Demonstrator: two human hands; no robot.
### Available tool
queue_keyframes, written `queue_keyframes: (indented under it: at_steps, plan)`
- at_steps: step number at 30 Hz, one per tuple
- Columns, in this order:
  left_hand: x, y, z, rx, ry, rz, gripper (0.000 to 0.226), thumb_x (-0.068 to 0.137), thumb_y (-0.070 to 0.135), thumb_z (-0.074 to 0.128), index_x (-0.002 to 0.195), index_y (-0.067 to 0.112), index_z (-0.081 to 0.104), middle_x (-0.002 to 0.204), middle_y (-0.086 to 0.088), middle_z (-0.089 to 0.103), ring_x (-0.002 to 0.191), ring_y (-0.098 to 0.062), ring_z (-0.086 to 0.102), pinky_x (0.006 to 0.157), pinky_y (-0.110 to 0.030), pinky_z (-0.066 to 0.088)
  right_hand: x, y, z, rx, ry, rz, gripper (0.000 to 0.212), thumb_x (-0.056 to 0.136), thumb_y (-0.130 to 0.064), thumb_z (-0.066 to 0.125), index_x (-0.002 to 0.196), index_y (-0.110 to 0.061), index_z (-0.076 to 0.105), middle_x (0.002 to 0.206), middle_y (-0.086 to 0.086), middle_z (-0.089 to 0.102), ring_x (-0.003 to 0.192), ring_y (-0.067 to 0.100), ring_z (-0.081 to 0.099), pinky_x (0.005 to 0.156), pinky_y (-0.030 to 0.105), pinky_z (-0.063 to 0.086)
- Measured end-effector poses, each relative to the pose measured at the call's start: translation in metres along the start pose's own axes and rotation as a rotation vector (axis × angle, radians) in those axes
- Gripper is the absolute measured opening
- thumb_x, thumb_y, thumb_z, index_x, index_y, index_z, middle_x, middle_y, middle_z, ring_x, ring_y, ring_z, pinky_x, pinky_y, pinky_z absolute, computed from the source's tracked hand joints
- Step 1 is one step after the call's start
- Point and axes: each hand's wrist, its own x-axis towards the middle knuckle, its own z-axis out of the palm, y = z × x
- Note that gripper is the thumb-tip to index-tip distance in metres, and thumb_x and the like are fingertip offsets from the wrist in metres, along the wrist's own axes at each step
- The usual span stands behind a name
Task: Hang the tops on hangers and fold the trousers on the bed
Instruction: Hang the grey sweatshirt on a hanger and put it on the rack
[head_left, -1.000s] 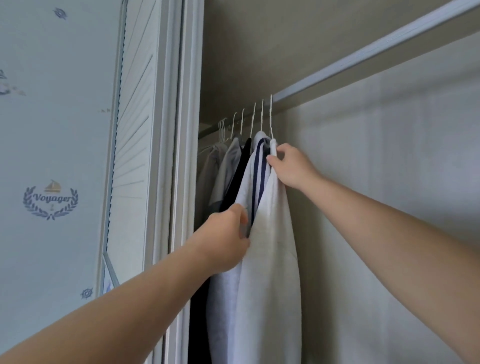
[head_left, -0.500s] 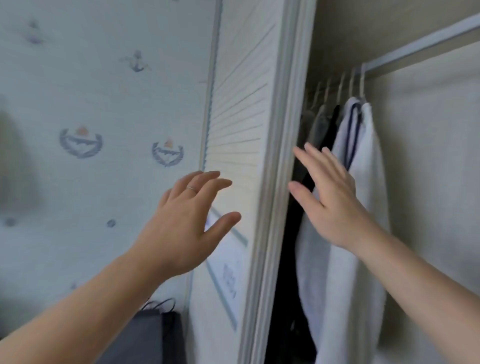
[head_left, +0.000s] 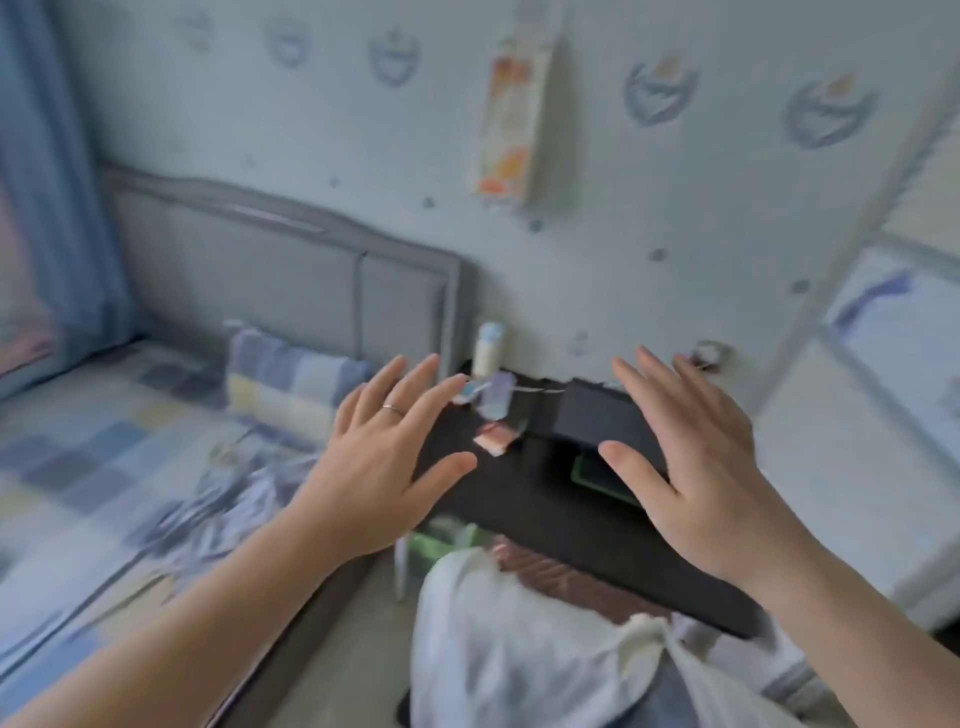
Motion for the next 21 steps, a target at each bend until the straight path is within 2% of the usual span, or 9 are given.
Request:
queue_keyframes:
  at_steps: [4,10,15,18,21]
  plan:
    - [-0.114,-0.086,-0.024,0.093,-0.054,-0.256,0.073,0.092,0.076,0.021,0.157,0.043,0.016,0.169,0.012,0.007,0.156,-0.016,-0.005,0.123,-0.042,0.005,0.009,-0.098,0.089,0.138,-0.187,-0.158,0.070,0.093,-0.067,0.029,0.156,-0.037,0.025,0.165,-0.011,0.021,0.154,0.017,0.010,0.122,0.047,0.014]
    - [-0.272,-0.163,-0.051,0.094,-0.049,-0.704,0.082,0.085,0.082,0.016,0.157,0.044,0.015,0.168,0.017,0.003,0.154,-0.011,-0.009,0.124,-0.042,0.004,0.016,-0.248,0.206,0.253,-0.436,-0.398,0.074,0.091,-0.070,0.026,0.156,-0.036,0.026,0.164,-0.008,0.025,0.153,0.019,0.015,0.121,0.047,0.016]
    - [-0.362,-0.198,-0.065,0.084,0.045,-1.034,0.098,0.075,0.094,0.005,0.156,0.043,0.021,0.167,0.016,0.011,0.155,-0.012,-0.001,0.123,-0.042,0.009,0.008,-0.360,0.280,0.302,-0.655,-0.632,0.080,0.086,-0.072,0.019,0.158,-0.036,0.021,0.166,-0.010,0.019,0.154,0.021,0.012,0.121,0.043,0.009]
    - [-0.404,-0.225,-0.077,0.097,0.093,-1.181,0.089,0.080,0.084,0.015,0.156,0.040,0.024,0.167,0.013,0.014,0.155,-0.014,0.004,0.122,-0.040,0.011,0.006,-0.421,0.318,0.325,-0.775,-0.754,0.084,0.082,-0.074,0.011,0.158,-0.039,0.014,0.167,-0.013,0.011,0.155,0.016,0.003,0.121,0.040,0.003]
    - [-0.444,-0.260,-0.092,0.127,0.131,-1.318,0.086,0.080,0.081,0.016,0.156,0.040,0.026,0.167,0.012,0.017,0.155,-0.013,0.004,0.122,-0.041,0.014,0.011,-0.481,0.356,0.344,-0.857,-0.829,0.087,0.079,-0.076,0.006,0.158,-0.041,0.011,0.167,-0.014,0.009,0.154,0.015,0.002,0.122,0.041,0.004]
